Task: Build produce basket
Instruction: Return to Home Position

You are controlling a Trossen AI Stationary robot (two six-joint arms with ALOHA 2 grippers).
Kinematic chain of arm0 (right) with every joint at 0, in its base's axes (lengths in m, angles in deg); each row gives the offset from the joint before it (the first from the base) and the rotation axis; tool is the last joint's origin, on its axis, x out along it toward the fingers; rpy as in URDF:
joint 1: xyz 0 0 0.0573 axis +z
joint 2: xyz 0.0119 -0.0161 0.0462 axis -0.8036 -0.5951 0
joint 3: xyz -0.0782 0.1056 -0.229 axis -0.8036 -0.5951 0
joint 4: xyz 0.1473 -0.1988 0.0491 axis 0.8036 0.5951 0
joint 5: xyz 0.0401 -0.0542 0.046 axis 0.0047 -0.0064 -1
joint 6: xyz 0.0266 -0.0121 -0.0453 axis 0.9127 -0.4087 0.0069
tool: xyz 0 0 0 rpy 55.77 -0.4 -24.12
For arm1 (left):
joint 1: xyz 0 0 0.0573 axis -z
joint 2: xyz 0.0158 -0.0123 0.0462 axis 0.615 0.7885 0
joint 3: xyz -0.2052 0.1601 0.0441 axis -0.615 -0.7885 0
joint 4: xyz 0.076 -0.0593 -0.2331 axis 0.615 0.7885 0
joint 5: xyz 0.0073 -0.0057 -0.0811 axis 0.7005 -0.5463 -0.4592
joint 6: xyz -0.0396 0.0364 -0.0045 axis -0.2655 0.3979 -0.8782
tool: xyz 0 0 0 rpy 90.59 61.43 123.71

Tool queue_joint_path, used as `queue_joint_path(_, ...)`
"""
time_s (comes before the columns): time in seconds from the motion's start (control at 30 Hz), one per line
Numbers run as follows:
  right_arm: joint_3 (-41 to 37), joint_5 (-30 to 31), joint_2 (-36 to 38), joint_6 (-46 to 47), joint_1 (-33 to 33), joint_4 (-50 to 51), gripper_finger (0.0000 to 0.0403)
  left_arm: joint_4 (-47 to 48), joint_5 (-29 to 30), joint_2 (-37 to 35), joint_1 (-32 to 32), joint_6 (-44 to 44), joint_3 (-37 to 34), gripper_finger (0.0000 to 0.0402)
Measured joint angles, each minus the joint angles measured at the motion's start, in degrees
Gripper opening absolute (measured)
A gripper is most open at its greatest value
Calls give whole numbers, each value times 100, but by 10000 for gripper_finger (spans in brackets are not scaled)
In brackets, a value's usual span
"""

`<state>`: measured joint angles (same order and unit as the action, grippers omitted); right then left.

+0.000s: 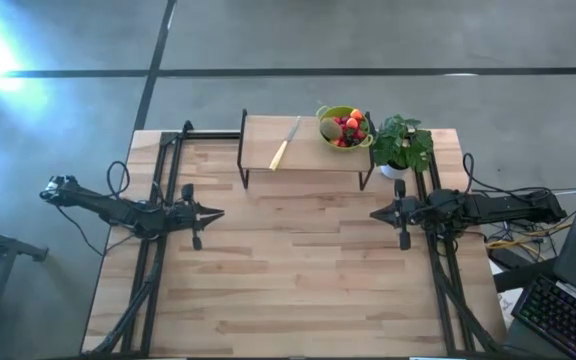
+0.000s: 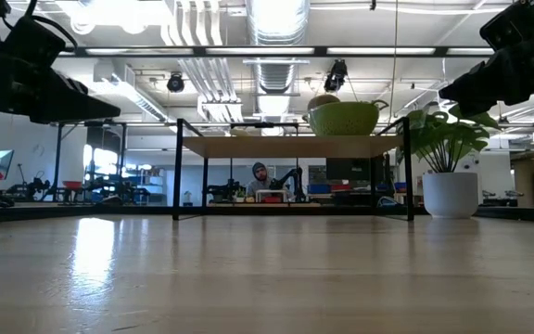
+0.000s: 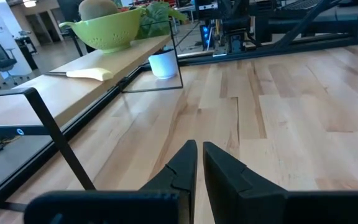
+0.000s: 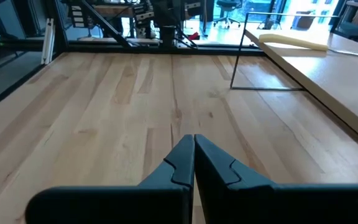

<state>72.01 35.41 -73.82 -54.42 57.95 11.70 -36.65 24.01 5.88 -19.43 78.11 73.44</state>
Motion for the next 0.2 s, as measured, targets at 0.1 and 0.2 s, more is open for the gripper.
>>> queue_joint_path(0.1, 0, 1, 0, -49, 0, -1, 8, 2, 0, 0, 2, 0, 0, 32)
queue_joint_path(0.2, -2, -1, 0, -37, -2, 0, 8, 4, 0, 0, 2, 0, 0, 32)
